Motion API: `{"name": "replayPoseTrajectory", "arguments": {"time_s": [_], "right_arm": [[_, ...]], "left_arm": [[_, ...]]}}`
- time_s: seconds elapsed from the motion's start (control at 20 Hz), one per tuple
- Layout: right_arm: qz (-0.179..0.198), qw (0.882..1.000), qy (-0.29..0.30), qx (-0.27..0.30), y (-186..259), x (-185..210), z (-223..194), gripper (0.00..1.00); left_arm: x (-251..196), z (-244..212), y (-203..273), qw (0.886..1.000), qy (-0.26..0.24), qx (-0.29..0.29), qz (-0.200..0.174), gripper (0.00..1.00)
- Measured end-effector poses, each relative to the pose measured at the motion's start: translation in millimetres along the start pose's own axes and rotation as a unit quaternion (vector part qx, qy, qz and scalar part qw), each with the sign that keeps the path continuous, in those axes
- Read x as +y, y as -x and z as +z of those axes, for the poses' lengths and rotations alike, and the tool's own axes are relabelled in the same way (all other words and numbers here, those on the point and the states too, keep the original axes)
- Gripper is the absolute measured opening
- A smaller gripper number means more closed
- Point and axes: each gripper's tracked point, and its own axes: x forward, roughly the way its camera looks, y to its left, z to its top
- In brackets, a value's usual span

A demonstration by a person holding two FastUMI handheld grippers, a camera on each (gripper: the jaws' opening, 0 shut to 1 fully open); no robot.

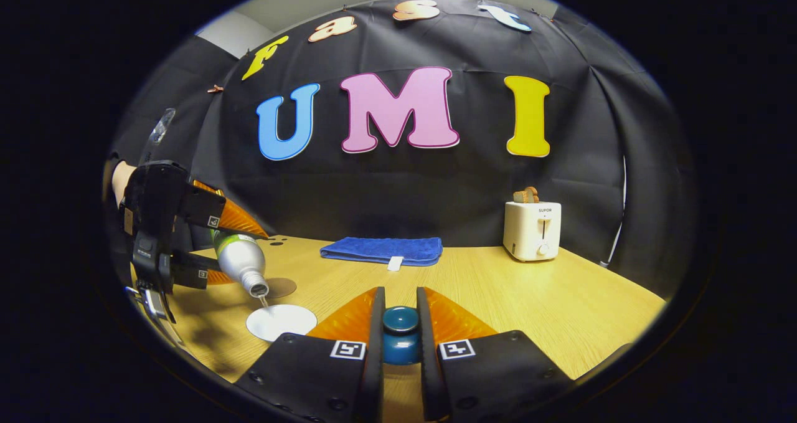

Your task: Open the teacup lid with one hand, grasp the water bottle and pour water into the teacup with the other hand; after pouring, place the water bottle on the coaster and then close the teacup lid.

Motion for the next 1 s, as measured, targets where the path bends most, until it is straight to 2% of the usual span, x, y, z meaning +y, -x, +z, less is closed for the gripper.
{"name": "replayPoseTrajectory", "arguments": {"time_s": [1.0], "right_arm": [[0.000, 1.000, 0.000, 0.000, 0, 0, 1, 0.28]], "left_arm": [[12, -5, 1, 0.998, -0.064, 0.016, -0.008, 0.80]]}}
